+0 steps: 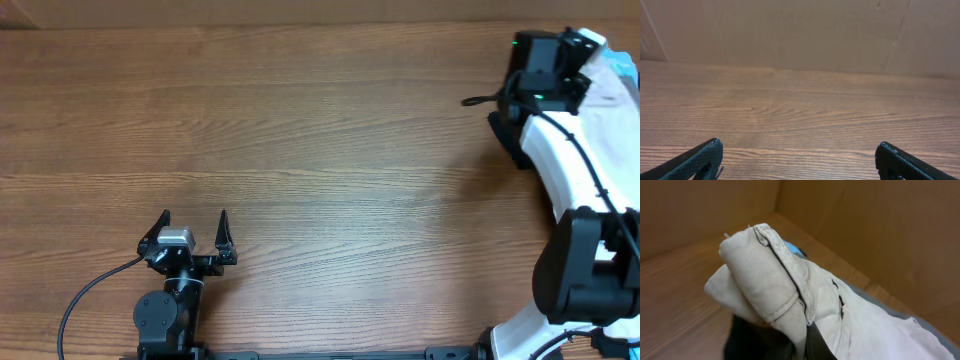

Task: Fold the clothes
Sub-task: 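Lift and drag the beige pants left onto the table center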

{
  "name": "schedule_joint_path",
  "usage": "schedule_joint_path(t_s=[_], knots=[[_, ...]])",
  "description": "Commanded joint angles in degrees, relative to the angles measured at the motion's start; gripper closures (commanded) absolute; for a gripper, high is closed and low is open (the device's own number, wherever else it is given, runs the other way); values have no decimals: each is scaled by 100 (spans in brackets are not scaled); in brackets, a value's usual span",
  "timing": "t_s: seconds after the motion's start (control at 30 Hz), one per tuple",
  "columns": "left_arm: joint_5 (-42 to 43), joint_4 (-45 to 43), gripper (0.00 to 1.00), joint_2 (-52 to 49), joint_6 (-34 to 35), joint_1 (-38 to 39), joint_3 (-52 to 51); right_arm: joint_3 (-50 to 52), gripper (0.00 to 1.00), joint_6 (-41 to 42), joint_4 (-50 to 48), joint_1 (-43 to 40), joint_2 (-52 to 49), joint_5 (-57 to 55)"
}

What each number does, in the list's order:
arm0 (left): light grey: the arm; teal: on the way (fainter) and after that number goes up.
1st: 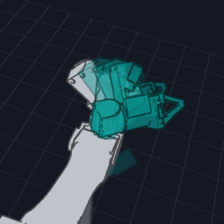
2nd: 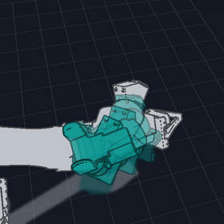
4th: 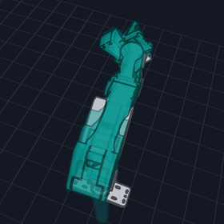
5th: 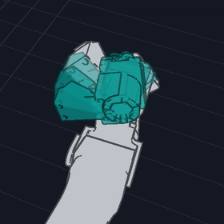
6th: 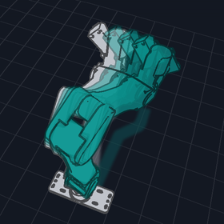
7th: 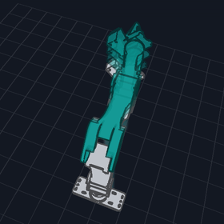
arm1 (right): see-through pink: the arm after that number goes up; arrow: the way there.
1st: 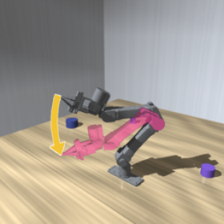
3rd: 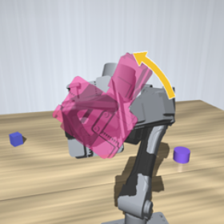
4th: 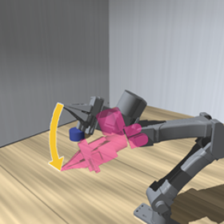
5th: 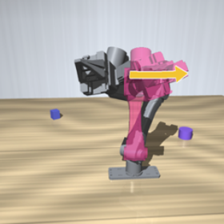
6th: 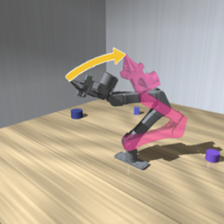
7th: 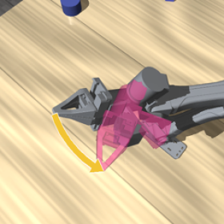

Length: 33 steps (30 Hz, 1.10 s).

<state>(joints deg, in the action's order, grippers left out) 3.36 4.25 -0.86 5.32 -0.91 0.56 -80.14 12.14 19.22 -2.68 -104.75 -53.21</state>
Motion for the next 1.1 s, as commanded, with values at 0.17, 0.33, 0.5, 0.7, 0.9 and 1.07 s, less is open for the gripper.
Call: schedule_joint_path(t_s=[0.17, 0.33, 0.5, 0.7, 0.9, 1.07], knots=[[-59, -4, 0, 50, -151, -57, -28, -61, 96, 144, -20, 1432, 442, 122], [-59, -4, 0, 50, -151, -57, -28, -61, 96, 435, 48, 2586, 439, 640], [-59, -4, 0, 50, -151, -57, -28, -61, 96, 1060, 55, 3598, 415, 1410], [-59, -4, 0, 50, -151, -57, -28, -59, 96, 3126, -39, 4590, 0, 2894], [-59, -4, 0, 50, -151, -57, -28, -61, 96, 3189, -885, 5313, -568, 3292], [-59, -4, 0, 50, -151, -57, -28, -61, 96, 3482, -1263, 5587, -697, 3821]])
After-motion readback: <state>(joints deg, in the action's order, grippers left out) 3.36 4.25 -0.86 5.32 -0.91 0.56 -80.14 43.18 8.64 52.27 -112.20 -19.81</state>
